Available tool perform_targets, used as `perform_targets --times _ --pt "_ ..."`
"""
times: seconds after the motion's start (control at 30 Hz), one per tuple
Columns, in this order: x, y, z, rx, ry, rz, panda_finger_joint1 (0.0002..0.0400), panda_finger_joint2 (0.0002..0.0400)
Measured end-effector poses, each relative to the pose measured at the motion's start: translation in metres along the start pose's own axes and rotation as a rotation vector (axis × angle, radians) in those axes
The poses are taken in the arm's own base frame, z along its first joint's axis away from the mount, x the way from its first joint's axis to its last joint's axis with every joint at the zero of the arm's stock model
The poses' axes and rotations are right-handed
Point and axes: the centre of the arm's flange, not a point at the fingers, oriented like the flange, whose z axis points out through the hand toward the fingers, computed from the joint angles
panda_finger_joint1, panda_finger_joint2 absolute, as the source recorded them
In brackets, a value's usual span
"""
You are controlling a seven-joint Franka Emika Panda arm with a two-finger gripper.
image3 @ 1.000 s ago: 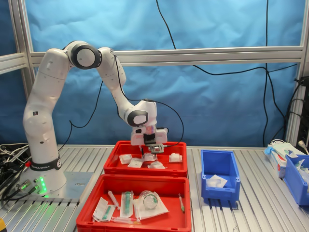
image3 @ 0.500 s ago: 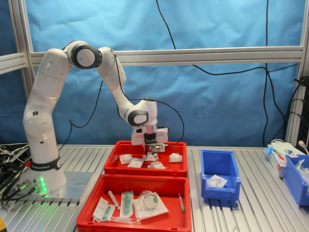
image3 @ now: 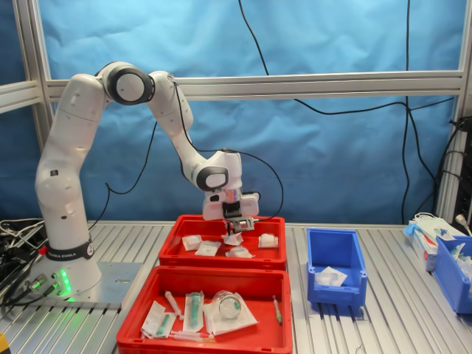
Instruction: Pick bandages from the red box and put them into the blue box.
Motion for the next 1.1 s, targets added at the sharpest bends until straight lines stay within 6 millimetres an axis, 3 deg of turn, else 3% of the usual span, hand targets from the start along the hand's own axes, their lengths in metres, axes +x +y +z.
perform_targets --times 0.07,0.4,0.43,0.57,0.63,1.1 --pt "0.0 -0.004 -0.004 0.006 -0.006 0.005 0.005 0.005" --pt "-0.002 -0.019 -0.04 0.043 -0.049 0.025 0.005 0.005" --pt "0.0 -0.024 -0.053 0.05 -0.052 0.034 0.005 0.005" --pt "0.004 -0.032 -0.07 0.053 -0.044 0.05 0.005 0.005" --pt "0.012 -0.042 -0.091 0.058 -0.036 0.073 0.005 0.005" --pt "0.035 -0.082 -0.151 0.102 -0.081 0.159 0.005 0.005"
